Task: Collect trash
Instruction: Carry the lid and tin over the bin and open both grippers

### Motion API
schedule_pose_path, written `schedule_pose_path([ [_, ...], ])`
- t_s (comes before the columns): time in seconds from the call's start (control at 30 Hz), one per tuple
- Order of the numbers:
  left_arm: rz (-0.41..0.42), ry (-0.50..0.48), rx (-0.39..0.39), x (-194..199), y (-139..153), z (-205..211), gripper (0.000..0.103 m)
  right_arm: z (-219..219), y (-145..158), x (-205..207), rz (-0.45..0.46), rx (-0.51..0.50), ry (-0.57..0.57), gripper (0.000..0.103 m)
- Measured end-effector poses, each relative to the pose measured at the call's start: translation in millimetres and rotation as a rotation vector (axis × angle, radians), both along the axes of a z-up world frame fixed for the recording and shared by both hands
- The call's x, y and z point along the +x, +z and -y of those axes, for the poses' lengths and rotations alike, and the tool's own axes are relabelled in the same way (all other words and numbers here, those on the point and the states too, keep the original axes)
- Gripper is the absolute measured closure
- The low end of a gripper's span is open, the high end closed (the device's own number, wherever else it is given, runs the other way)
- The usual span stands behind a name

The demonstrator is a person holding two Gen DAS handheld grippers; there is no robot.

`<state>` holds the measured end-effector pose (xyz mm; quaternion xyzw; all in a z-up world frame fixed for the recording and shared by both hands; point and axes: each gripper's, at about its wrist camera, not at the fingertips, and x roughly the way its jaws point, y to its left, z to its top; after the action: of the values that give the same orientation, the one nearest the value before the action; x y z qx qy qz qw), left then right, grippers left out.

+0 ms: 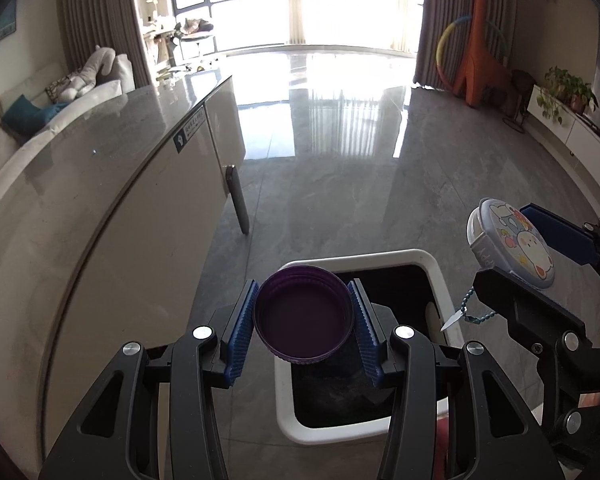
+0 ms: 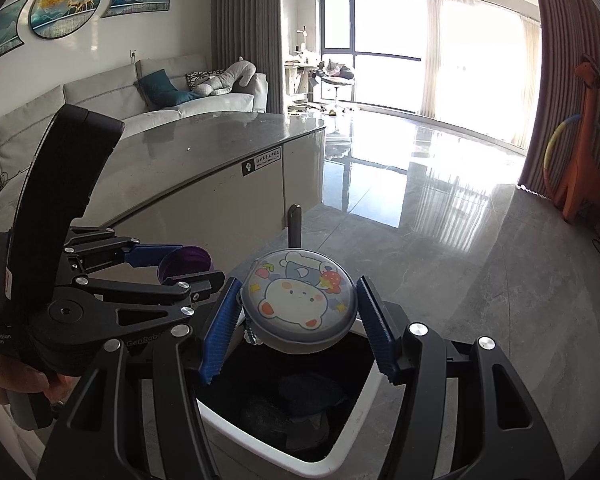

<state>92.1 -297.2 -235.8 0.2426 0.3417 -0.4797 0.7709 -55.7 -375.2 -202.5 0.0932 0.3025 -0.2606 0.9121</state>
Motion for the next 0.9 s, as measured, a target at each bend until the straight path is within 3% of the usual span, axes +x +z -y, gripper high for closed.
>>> schedule_pose_path([
  [0.43, -0.051, -0.077, 0.109, -19, -43, 40, 0.056, 15, -13, -14, -0.042, 0.018, -0.055, 0.043],
  [0.47, -0.066, -0.094, 0.135, -21, -50, 42, 0.048, 15, -14, -14, -0.047, 0.019, -0.057, 0.043],
  [0.5, -0.074, -0.105, 0.179, -23, -58, 47, 0.016, 16, -16, -14, -0.052, 0.02, -0.059, 0.043],
  [0.53, -0.053, -0.093, 0.226, -26, -66, 50, 0.004, 18, -16, -14, -0.058, 0.022, -0.062, 0.043],
  [0.6, 0.05, -0.07, 0.278, -32, -79, 53, 0.005, 20, -20, -13, -0.07, 0.026, -0.066, 0.043],
  [0.67, 0.1, -0.085, 0.315, -36, -89, 56, 0.005, 20, -21, -12, -0.077, 0.032, -0.068, 0.043],
  [0.9, 0.094, -0.038, 0.283, -19, -74, 45, 0.005, 18, -22, -12, -0.082, 0.04, -0.06, 0.043],
])
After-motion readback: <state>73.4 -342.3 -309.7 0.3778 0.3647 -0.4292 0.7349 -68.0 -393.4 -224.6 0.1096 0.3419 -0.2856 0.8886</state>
